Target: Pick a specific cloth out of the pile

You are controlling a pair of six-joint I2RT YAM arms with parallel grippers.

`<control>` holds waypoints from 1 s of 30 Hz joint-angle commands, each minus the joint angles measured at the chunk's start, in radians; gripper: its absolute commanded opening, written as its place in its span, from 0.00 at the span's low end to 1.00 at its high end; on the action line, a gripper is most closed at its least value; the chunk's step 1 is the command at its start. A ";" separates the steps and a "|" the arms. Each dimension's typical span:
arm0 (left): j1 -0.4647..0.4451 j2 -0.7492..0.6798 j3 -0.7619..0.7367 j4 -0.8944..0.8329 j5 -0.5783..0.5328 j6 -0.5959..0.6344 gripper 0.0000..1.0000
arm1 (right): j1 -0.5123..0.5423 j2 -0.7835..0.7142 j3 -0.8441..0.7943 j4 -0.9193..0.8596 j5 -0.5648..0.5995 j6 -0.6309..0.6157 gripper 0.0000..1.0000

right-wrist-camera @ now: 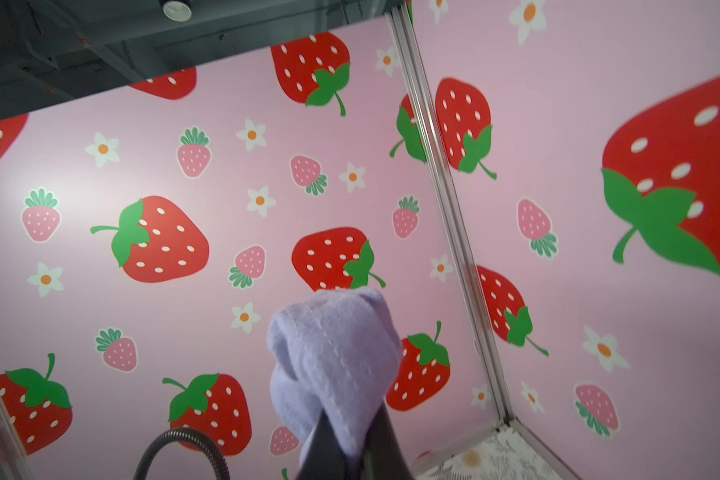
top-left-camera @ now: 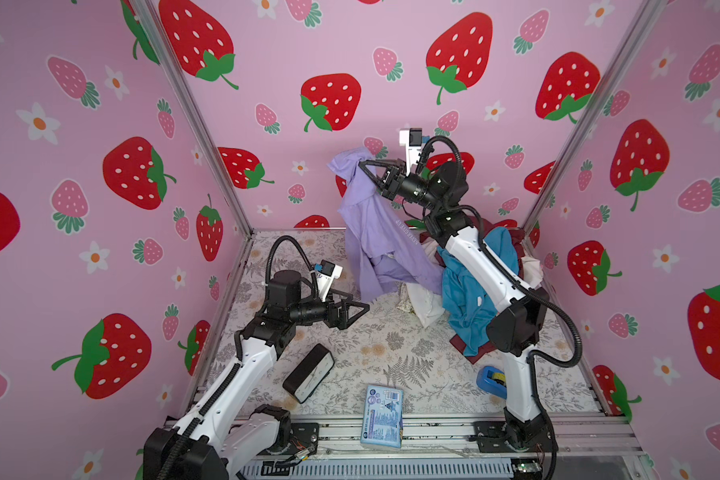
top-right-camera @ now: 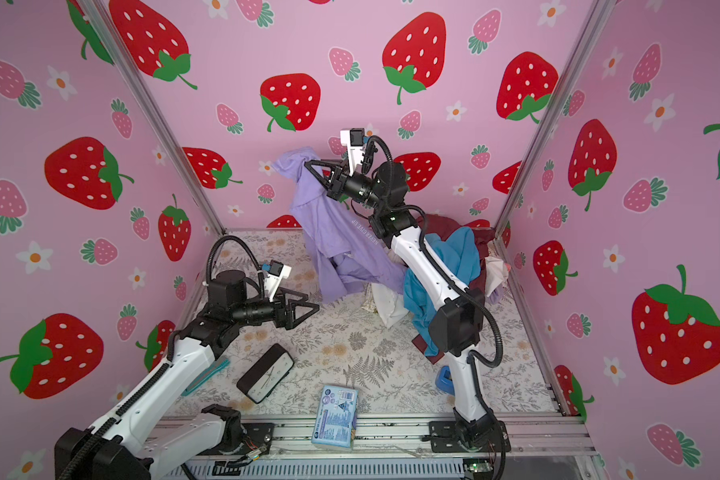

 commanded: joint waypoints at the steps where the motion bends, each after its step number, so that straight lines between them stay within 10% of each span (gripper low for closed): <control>1: -0.006 -0.019 -0.004 -0.006 0.008 0.021 0.99 | -0.006 -0.086 -0.099 -0.140 -0.028 -0.088 0.00; 9: -0.006 -0.025 -0.009 0.003 0.012 0.020 0.99 | 0.000 -0.237 -0.501 -0.315 0.126 -0.263 0.00; 26: -0.006 -0.017 -0.011 0.007 0.016 0.018 0.99 | 0.103 -0.112 -0.568 -0.808 0.649 -0.516 0.00; 30: -0.006 -0.019 -0.012 0.008 0.016 0.017 0.99 | 0.111 -0.067 -0.560 -0.843 0.750 -0.543 0.22</control>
